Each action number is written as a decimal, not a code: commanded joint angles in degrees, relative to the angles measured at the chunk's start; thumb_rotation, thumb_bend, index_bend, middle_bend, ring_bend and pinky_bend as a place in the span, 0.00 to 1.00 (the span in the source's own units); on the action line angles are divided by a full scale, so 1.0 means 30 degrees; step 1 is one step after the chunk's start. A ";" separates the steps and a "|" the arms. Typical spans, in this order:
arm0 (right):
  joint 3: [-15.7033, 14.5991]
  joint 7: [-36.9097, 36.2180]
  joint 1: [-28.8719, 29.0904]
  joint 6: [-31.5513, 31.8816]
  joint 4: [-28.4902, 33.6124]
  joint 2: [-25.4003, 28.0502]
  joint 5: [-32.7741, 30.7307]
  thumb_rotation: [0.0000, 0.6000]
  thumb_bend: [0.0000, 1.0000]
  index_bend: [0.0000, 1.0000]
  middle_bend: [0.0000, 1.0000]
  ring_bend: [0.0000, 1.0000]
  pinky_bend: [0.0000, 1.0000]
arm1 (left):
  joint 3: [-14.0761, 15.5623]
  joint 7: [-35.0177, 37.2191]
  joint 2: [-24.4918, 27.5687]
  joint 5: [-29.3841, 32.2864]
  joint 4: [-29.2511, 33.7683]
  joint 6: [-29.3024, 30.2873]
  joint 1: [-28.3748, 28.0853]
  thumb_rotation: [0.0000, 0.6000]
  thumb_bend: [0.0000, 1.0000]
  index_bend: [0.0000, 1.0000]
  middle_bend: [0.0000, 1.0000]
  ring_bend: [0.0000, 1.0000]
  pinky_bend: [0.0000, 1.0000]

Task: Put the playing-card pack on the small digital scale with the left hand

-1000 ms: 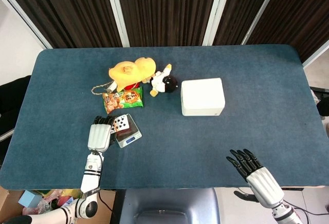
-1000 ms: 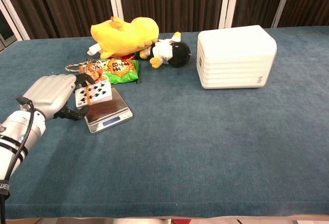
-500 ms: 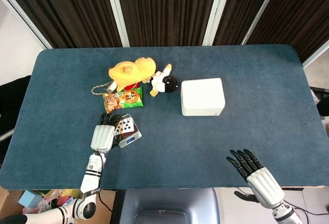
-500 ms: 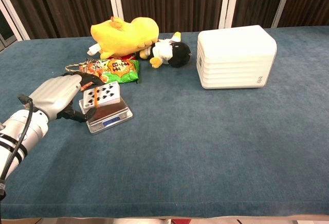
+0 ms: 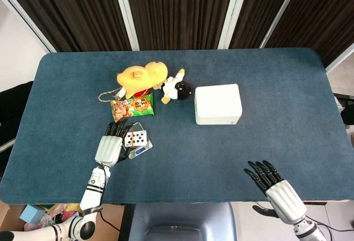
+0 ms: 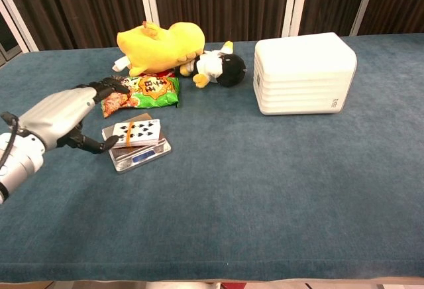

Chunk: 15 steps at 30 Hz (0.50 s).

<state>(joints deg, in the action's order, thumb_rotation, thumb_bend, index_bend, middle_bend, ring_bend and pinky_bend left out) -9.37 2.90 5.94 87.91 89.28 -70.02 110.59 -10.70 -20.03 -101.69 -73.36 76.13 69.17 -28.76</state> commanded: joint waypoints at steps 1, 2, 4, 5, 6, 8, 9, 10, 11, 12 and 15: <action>0.0001 0.0049 -0.0019 0.0037 -0.0002 0.0012 0.0019 1.00 0.13 0.00 0.00 0.00 0.00 | 0.0694 0.1357 0.2050 -0.1335 0.1912 0.1213 0.0871 1.00 0.36 0.14 0.00 0.00 0.06; 0.0004 0.0054 -0.0033 0.0072 0.0009 0.0016 0.0027 1.00 0.13 0.00 0.00 0.00 0.00 | 0.0966 0.1733 0.2672 -0.1649 0.2405 0.1537 0.1191 1.00 0.36 0.14 0.00 0.00 0.06; -0.0006 0.0047 -0.0075 0.0151 0.0035 0.0040 0.0042 1.00 0.13 0.00 0.00 0.00 0.00 | 0.1852 0.2420 0.4248 -0.2305 0.3277 0.2282 0.2103 1.00 0.36 0.14 0.00 0.00 0.05; -0.0007 0.0074 -0.0105 0.0176 0.0045 0.0050 0.0023 1.00 0.13 0.00 0.00 0.00 0.00 | 0.2280 0.2633 0.4907 -0.2587 0.3482 0.2633 0.2522 1.00 0.37 0.14 0.00 0.00 0.05; -0.0009 0.0160 -0.0150 0.0154 0.0083 0.0064 -0.0053 1.00 0.13 0.00 0.00 0.00 0.00 | 0.2882 0.2965 0.5786 -0.2913 0.3582 0.2949 0.3038 1.00 0.37 0.14 0.00 0.00 0.04; 0.0009 0.0432 -0.0236 0.0017 0.0201 0.0084 -0.0292 1.00 0.13 0.00 0.00 0.00 0.00 | 0.3532 0.3334 0.6954 -0.2921 0.3715 0.3242 0.3754 1.00 0.38 0.14 0.00 0.00 0.03; 0.0048 0.0709 -0.0276 -0.0119 0.0290 0.0075 -0.0463 1.00 0.13 0.00 0.00 0.00 0.00 | 0.3921 0.3658 0.7681 -0.2973 0.3870 0.3435 0.4184 1.00 0.38 0.14 0.00 0.00 0.02; 0.0061 0.0890 -0.0297 -0.0216 0.0378 0.0075 -0.0554 1.00 0.13 0.00 0.00 0.00 0.00 | 0.4191 0.3854 0.8188 -0.3031 0.3958 0.3645 0.4517 1.00 0.39 0.13 0.00 0.00 0.01; 0.0076 0.1020 -0.0315 -0.0259 0.0466 0.0080 -0.0605 1.00 0.13 0.00 0.00 0.00 0.00 | 0.4463 0.4001 0.8639 -0.3142 0.3980 0.3906 0.4854 1.00 0.39 0.13 0.00 0.00 0.00; 0.0119 0.1151 -0.0346 -0.0216 0.0546 0.0072 -0.0617 1.00 0.13 0.00 0.00 0.00 0.00 | 0.4785 0.4304 0.9110 -0.3296 0.3918 0.4310 0.5318 1.00 0.40 0.13 0.00 0.00 0.00; 0.0249 0.1347 -0.0481 -0.0028 0.0674 -0.0038 -0.0732 1.00 0.13 0.00 0.00 0.00 0.00 | 0.5014 0.4924 0.9608 -0.2837 0.3835 0.4383 0.5995 1.00 0.40 0.12 0.00 0.00 0.00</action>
<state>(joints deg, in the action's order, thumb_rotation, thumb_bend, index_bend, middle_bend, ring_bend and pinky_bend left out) -8.75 6.78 4.64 87.70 91.15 -70.01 108.54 3.10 -6.34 -74.41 -82.36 87.13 82.34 -12.02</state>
